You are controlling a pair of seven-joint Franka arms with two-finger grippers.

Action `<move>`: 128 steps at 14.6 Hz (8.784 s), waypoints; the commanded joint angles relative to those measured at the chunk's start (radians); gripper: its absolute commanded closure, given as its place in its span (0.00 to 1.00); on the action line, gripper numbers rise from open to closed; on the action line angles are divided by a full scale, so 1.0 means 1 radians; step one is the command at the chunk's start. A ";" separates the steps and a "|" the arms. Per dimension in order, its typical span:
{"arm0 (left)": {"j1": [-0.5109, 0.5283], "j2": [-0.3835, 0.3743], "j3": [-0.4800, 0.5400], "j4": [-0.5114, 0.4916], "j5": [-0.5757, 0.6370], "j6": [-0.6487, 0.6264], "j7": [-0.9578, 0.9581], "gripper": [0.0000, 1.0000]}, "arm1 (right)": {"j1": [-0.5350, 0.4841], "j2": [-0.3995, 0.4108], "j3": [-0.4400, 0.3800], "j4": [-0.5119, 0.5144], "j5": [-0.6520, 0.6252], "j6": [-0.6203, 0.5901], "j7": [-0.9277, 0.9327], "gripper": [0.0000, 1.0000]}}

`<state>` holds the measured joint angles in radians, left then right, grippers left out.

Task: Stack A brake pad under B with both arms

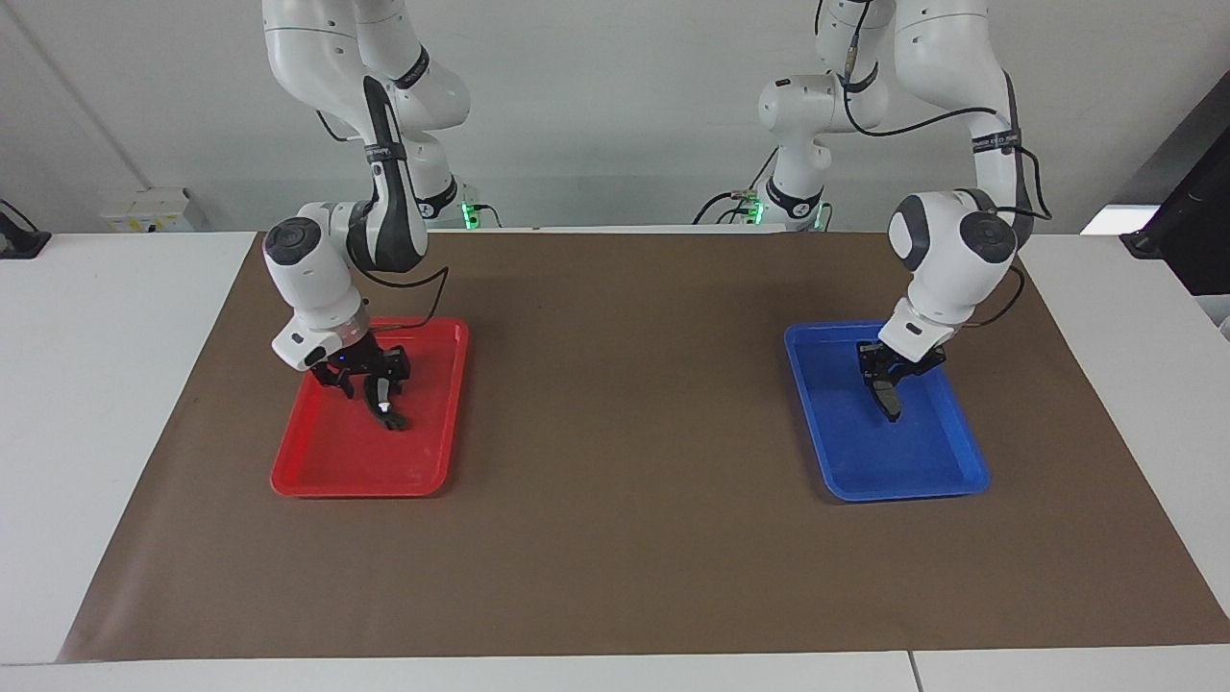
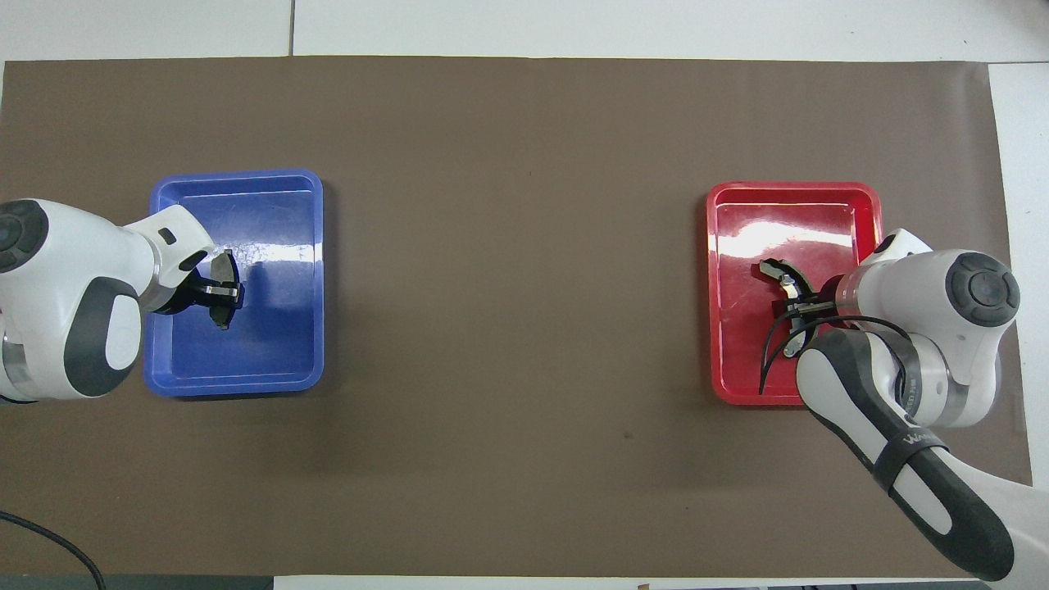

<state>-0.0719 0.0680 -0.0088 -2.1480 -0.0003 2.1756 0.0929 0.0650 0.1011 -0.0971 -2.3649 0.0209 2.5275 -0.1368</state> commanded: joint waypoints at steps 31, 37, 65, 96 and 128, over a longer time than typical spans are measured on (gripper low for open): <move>-0.568 0.199 0.015 0.252 0.008 0.050 -0.552 0.01 | 0.234 -0.004 0.017 0.432 0.013 -0.489 0.321 1.00; -0.295 -0.013 0.016 0.209 0.009 -0.178 -0.273 0.01 | 0.395 0.084 0.019 0.466 0.022 -0.437 0.528 1.00; 0.060 -0.083 0.018 0.473 0.039 -0.571 0.024 0.01 | 0.618 0.344 0.023 0.561 0.019 -0.222 0.764 0.98; 0.060 -0.083 0.018 0.473 0.039 -0.571 0.024 0.01 | 0.250 -0.030 0.005 0.529 -0.033 -0.599 0.555 0.00; 0.060 -0.083 0.018 0.473 0.039 -0.571 0.024 0.01 | 0.007 -0.156 0.022 0.739 -0.062 -0.993 0.187 0.00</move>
<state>-0.0256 -0.0120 0.0201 -1.6714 0.0223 1.6149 0.1085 0.0809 -0.0226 -0.0791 -1.5815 -0.0355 1.5128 0.0681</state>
